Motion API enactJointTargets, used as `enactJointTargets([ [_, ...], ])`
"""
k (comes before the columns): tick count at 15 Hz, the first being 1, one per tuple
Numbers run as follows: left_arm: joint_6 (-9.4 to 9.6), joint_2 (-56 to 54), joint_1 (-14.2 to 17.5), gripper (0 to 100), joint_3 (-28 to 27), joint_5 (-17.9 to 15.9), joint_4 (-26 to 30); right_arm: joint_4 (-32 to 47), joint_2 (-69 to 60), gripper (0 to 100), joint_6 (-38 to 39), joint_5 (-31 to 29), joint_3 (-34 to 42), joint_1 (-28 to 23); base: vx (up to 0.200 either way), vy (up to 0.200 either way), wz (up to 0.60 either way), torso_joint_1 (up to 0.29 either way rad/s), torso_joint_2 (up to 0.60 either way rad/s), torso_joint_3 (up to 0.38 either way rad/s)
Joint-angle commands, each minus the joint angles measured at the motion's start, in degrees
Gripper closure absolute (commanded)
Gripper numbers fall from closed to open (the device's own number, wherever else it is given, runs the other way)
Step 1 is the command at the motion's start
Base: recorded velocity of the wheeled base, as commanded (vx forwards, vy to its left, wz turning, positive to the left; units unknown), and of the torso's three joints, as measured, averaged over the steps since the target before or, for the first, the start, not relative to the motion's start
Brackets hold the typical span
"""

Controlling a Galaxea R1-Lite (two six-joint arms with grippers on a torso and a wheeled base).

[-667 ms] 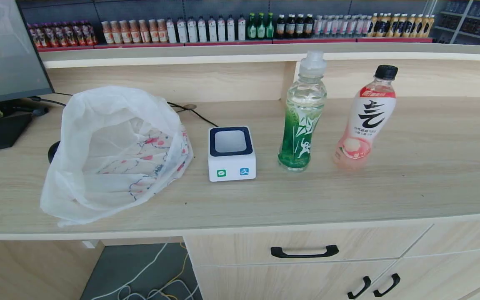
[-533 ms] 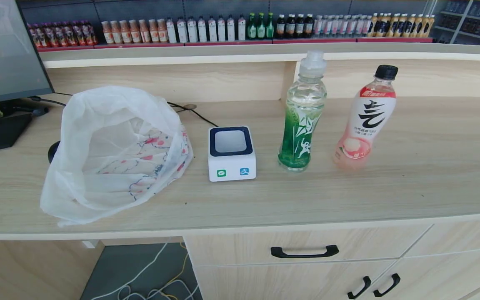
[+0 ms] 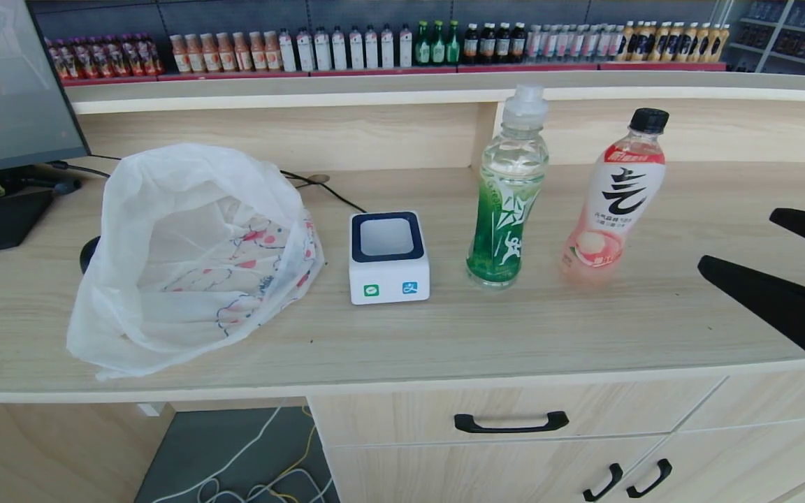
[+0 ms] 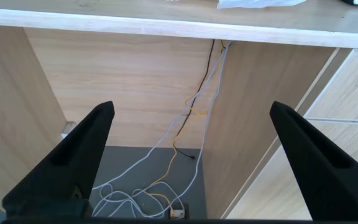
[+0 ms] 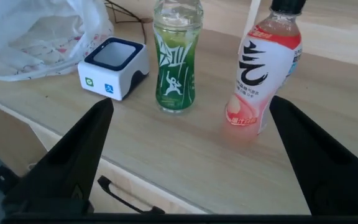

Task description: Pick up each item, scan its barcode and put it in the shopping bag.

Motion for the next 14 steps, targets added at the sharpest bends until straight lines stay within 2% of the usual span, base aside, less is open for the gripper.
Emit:
enactJointTargets([
  [1, -0.06, 0.0, 0.0, 0, 0.0, 0.0, 0.0, -0.5, 9.2, 0, -3.3, -5.2, -5.0, 8.6, 0.0, 0.0, 0.0, 0.0, 0.0, 0.0],
  [6, -0.06, 0.0, 0.0, 0, 0.0, 0.0, 0.0, -4.0, 16.6, 0, -5.0, -15.7, -9.2, 18.5, 0.0, 0.0, 0.0, 0.0, 0.0, 0.0],
  [10, -0.06, 0.0, 0.0, 0, 0.0, 0.0, 0.0, -15.4, 22.5, 0, -5.1, -18.7, -8.0, 18.5, 0.0, 0.0, 0.0, 0.0, 0.0, 0.0],
  [12, -0.06, 0.0, 0.0, 0, 0.0, 0.0, 0.0, -21.4, 26.1, 0, -5.0, -22.3, -7.2, 18.5, 0.0, 0.0, 0.0, 0.0, 0.0, 0.0],
  [14, -0.06, 0.0, 0.0, 0, 0.0, 0.0, 0.0, -28.1, 30.5, 0, -6.1, -22.7, -7.2, 18.6, 0.0, 0.0, 0.0, 0.0, 0.0, 0.0],
])
